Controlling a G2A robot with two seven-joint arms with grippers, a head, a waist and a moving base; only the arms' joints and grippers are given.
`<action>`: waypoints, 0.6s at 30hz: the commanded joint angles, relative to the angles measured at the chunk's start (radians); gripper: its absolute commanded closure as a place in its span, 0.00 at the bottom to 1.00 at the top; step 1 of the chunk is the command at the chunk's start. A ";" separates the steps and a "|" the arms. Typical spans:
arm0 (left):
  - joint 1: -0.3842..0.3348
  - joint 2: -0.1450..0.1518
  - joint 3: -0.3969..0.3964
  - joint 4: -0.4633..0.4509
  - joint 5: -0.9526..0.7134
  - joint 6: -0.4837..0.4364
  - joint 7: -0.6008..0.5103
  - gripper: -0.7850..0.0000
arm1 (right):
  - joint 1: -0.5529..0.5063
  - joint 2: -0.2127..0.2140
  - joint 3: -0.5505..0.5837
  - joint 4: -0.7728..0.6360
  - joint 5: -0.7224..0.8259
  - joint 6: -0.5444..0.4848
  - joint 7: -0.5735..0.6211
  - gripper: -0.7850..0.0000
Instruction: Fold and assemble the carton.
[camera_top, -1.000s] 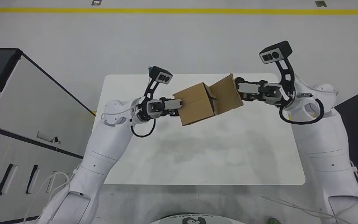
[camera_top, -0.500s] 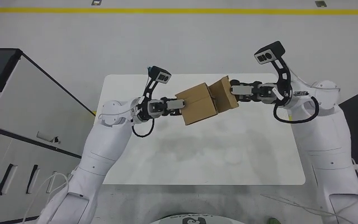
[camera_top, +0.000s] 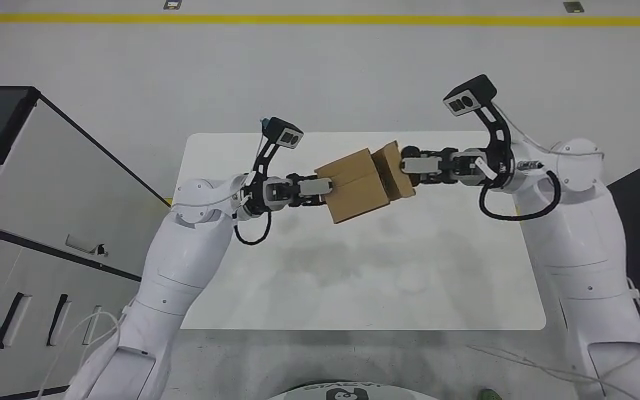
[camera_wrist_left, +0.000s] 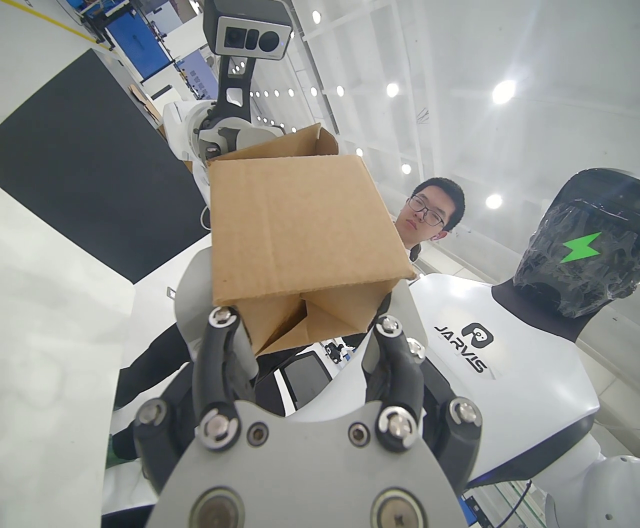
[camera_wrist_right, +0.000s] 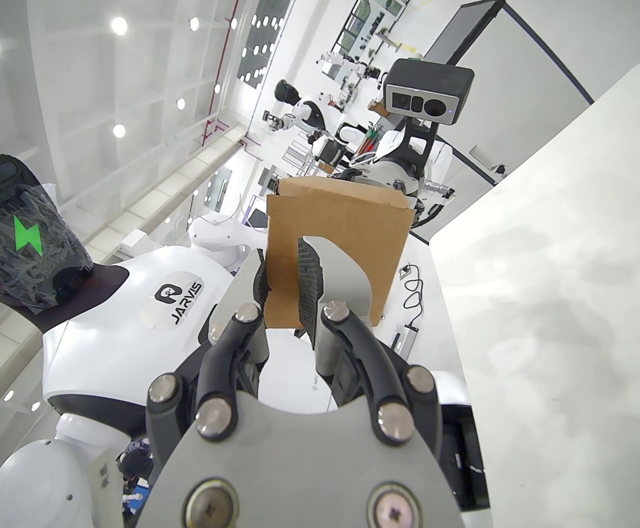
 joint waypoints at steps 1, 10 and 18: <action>0.000 0.001 -0.001 -0.003 0.007 0.002 0.002 1.00 | 0.004 0.000 -0.004 0.002 -0.005 0.002 0.002 0.93; 0.003 0.006 0.001 -0.018 0.036 0.005 0.020 1.00 | 0.014 0.001 -0.017 0.007 -0.021 0.010 0.008 1.00; 0.007 0.008 0.009 -0.024 0.034 0.002 0.031 1.00 | 0.016 0.001 -0.023 0.010 -0.023 0.012 0.008 1.00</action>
